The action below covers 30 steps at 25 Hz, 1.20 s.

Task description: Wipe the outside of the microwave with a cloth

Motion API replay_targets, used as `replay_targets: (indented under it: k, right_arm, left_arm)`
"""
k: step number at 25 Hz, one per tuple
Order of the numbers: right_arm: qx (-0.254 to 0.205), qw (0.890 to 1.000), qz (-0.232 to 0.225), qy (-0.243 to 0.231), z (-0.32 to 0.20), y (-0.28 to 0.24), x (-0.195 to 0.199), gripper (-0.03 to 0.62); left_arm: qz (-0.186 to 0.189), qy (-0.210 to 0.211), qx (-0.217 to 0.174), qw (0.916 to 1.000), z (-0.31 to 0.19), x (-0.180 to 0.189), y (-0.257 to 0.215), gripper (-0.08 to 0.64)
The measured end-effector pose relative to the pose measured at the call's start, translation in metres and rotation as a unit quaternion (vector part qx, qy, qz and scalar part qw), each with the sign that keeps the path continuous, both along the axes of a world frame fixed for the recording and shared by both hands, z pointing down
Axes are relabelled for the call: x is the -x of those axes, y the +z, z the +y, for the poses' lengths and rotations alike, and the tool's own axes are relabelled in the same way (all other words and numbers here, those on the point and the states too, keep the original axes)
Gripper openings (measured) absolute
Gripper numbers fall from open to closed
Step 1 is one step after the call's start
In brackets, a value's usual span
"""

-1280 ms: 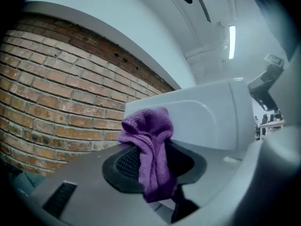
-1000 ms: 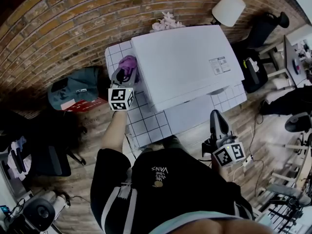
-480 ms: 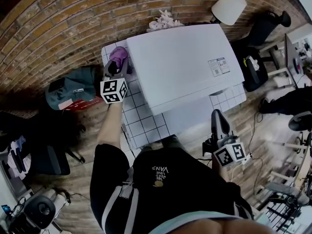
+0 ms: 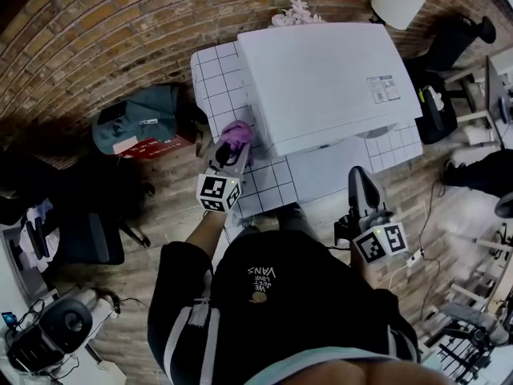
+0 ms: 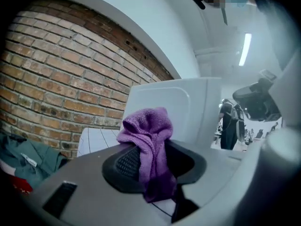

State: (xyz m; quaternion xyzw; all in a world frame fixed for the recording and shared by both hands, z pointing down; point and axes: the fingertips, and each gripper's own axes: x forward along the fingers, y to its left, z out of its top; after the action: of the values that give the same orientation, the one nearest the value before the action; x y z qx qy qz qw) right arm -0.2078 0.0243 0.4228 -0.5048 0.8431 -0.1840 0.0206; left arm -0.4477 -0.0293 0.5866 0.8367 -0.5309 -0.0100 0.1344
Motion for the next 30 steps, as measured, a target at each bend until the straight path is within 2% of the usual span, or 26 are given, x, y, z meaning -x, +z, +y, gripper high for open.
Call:
replay_targets:
  k: [6, 13, 20, 23, 26, 30]
  right_arm:
    - [0.004, 1.0, -0.004, -0.004, 0.017, 0.004, 0.014, 0.003]
    - [0.001, 1.0, 0.004, 0.017, 0.016, -0.001, 0.0, 0.005]
    - [0.006, 0.999, 0.012, 0.029, -0.006, -0.001, -0.022, 0.005]
    - [0.009, 0.999, 0.017, 0.035, -0.016, -0.002, -0.033, 0.003]
    - [0.015, 0.999, 0.022, 0.042, -0.026, 0.001, -0.045, 0.004]
    - [0.02, 0.998, 0.026, 0.053, -0.037, 0.004, -0.059, 0.004]
  left_arm:
    - [0.038, 0.054, 0.044, 0.9968, 0.051, -0.045, 0.02, 0.141]
    - [0.067, 0.031, 0.051, 0.996, 0.027, -0.039, 0.028, 0.141]
    - [0.055, -0.012, 0.039, 0.9977, -0.064, 0.002, 0.03, 0.141]
    - [0.055, -0.024, 0.045, 0.9971, -0.112, 0.025, 0.031, 0.141]
    - [0.041, -0.042, 0.047, 0.9972, -0.155, 0.045, 0.029, 0.141]
    - [0.034, -0.067, 0.052, 0.9959, -0.196, 0.064, 0.03, 0.141]
